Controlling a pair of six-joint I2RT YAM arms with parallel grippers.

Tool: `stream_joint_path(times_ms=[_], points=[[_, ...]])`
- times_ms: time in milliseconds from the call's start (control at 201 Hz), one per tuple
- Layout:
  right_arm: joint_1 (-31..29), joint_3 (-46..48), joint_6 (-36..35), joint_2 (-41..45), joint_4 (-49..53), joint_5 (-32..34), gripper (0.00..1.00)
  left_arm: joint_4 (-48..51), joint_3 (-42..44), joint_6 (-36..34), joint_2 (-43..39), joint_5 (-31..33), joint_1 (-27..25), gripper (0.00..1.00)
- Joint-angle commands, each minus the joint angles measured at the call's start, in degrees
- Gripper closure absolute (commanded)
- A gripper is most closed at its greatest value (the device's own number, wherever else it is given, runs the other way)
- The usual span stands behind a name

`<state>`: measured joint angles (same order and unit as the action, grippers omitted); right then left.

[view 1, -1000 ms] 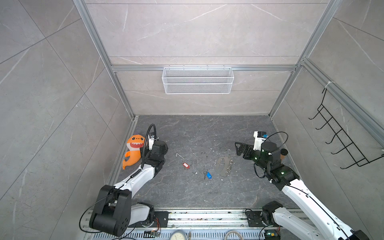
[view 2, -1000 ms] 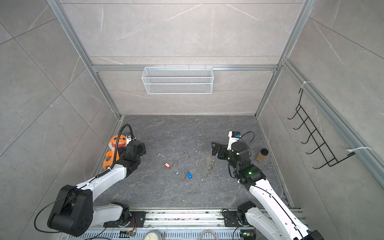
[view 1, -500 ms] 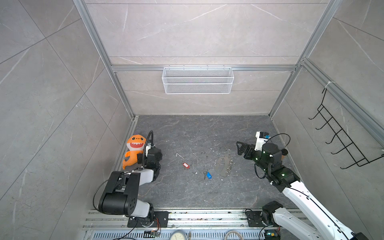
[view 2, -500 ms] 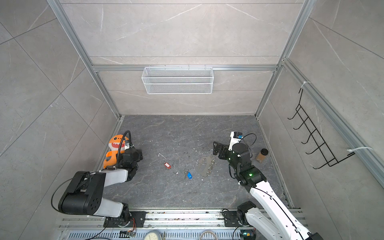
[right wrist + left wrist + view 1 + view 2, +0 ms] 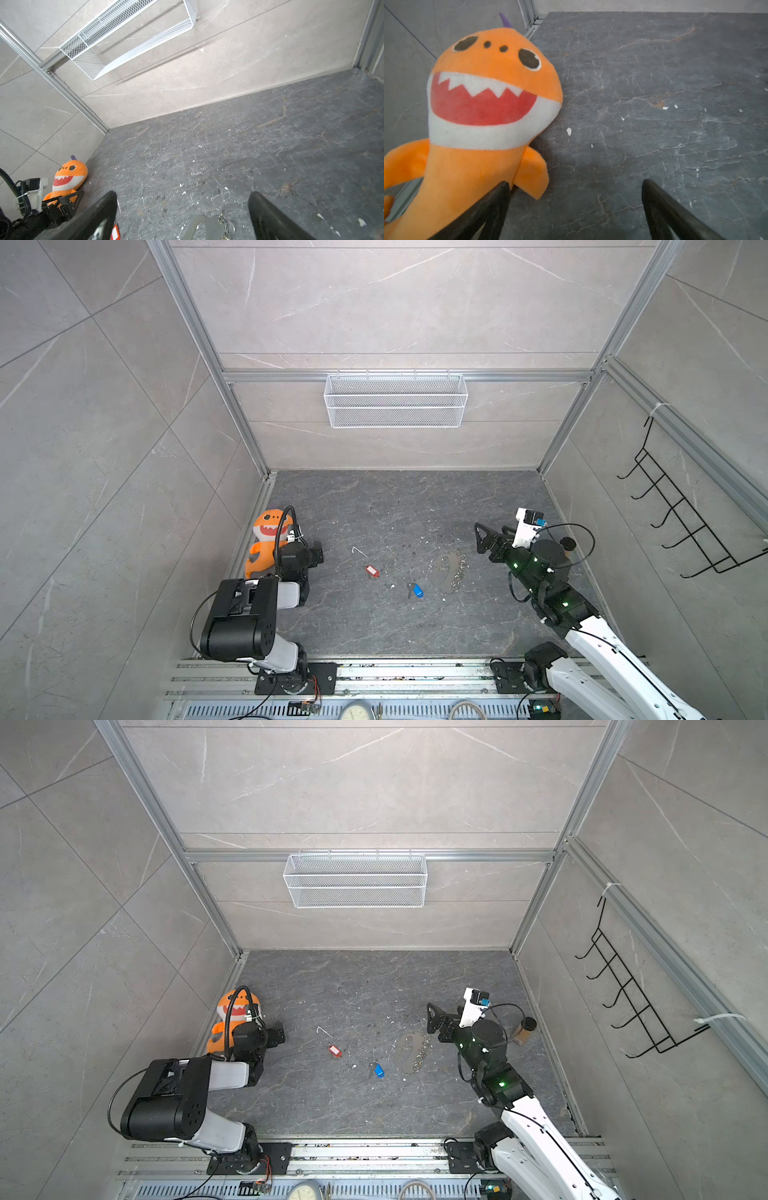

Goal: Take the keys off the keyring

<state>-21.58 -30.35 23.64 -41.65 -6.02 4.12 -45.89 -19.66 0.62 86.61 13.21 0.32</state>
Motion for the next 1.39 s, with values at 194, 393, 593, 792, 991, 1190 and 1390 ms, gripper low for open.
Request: stream_joint_path(times_ms=[194,393,593,792,991,1190,1390], points=[[0.8,2.9,-12.0,-6.1,-13.0,8.1,0.0,-4.1,-0.3,0.3,-0.6,-1.5,0.1,0.0],[6.6,8.4,-18.3,-15.1,-23.5,14.3,0.0,-4.1,-0.3,0.2,-0.6,-1.5,0.1,0.0],[8.9,10.8,-21.7,-25.9,-30.9,18.9,0.0,-4.1,-0.4,0.2,-0.6,-1.5,0.1,0.0],[10.0,10.9,-24.2,-37.8,-40.3,15.4,0.0,-4.2,-0.4,0.2,-0.6,-1.5,0.1,0.0],[12.7,8.8,-22.8,-42.9,-40.2,10.0,0.0,-4.1,-0.4,0.2,-0.6,-1.5,0.1,0.0],[13.5,10.5,-23.0,-45.9,-47.0,9.3,0.0,-4.1,-0.4,0.2,-0.5,-1.5,0.1,0.0],[13.8,10.3,-22.7,-45.5,-45.5,9.1,0.0,-3.9,-0.6,0.2,-0.4,-1.8,0.1,0.0]])
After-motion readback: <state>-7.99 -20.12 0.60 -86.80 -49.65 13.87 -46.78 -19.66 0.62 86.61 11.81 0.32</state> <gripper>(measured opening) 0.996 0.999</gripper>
